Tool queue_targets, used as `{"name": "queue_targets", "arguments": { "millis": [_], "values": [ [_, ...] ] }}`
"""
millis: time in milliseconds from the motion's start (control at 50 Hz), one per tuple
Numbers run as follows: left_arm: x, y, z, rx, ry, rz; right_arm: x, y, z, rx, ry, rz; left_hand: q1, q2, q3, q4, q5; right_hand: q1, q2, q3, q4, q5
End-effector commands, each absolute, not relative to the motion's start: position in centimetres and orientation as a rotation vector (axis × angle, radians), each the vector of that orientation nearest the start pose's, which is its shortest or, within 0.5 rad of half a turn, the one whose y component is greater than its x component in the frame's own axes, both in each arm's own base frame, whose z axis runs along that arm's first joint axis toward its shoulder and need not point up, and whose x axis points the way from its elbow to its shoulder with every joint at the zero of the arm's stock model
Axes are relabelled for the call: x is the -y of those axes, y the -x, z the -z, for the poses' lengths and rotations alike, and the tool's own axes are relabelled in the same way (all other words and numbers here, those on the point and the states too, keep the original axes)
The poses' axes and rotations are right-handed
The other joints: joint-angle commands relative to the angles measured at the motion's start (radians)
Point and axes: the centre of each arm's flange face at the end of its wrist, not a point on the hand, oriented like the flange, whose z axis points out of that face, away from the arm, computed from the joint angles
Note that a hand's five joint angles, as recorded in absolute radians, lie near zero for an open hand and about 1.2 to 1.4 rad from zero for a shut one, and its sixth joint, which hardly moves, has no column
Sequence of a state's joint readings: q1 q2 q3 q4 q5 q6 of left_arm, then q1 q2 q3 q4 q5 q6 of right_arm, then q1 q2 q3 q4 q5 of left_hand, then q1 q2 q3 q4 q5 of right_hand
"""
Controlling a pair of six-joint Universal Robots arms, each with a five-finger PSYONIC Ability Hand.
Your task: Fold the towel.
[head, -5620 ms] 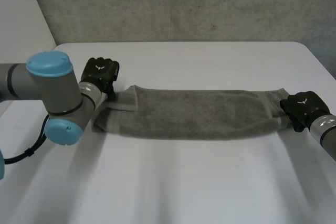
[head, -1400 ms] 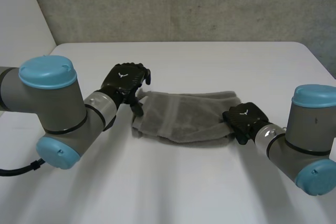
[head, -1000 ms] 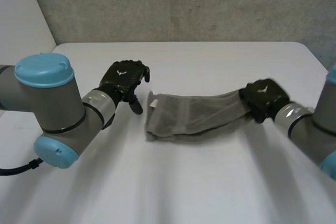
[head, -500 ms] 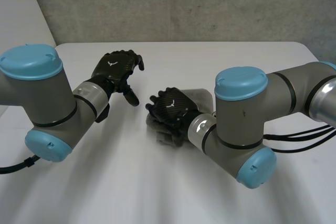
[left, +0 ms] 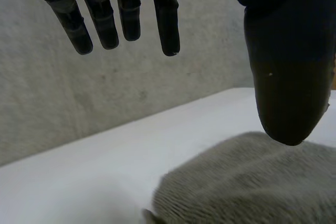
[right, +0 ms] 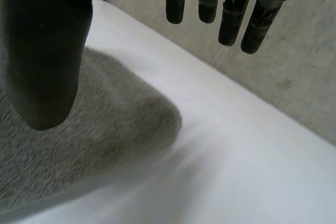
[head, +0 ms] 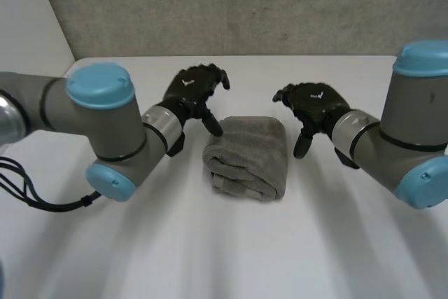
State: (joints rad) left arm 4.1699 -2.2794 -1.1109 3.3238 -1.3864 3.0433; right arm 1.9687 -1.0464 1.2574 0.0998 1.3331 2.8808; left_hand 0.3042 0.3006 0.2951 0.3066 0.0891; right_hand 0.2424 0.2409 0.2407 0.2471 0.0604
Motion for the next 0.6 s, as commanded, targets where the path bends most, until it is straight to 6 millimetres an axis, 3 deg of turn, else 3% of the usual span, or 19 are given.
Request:
{"name": "queue_targets", "arguments": {
  "millis": [20, 160, 200, 420, 560, 600],
  "values": [
    [30.9, 36.9, -15.8, 1.901, 0.635, -1.591, 30.0, -29.9, -17.3, -2.195, 0.866, 1.536, -0.061, -0.058, -0.052, -0.064, -0.021, -0.068, -0.066, -0.066, -0.073, -0.06],
    [29.8, 36.4, -13.1, 1.996, 0.654, -1.496, 30.3, -30.2, -14.9, -2.205, 0.673, 1.453, -0.05, -0.046, -0.04, -0.052, -0.009, -0.068, -0.066, -0.066, -0.073, -0.06],
    [28.4, 35.5, -11.9, 2.058, 0.662, -1.429, 30.3, -30.2, -14.2, -2.207, 0.62, 1.435, -0.047, -0.043, -0.038, -0.049, -0.006, -0.068, -0.066, -0.066, -0.073, -0.06],
    [26.6, 34.3, -14.6, 2.04, 0.655, -1.453, 29.5, -30.8, -11.9, -2.242, 0.545, 1.366, -0.05, -0.046, -0.04, -0.052, -0.009, -0.068, -0.066, -0.066, -0.073, -0.06],
    [26.2, 34.0, -14.6, 2.048, 0.653, -1.452, 29.8, -30.3, -12.4, -2.302, 0.505, 1.44, -0.047, -0.043, -0.038, -0.049, -0.006, -0.068, -0.066, -0.066, -0.073, -0.06],
    [26.3, 34.1, -14.8, 2.042, 0.651, -1.461, 29.7, -30.4, -13.6, -2.29, 0.505, 1.469, -0.05, -0.046, -0.04, -0.052, -0.009, -0.068, -0.066, -0.066, -0.073, -0.06]
  ]
}}
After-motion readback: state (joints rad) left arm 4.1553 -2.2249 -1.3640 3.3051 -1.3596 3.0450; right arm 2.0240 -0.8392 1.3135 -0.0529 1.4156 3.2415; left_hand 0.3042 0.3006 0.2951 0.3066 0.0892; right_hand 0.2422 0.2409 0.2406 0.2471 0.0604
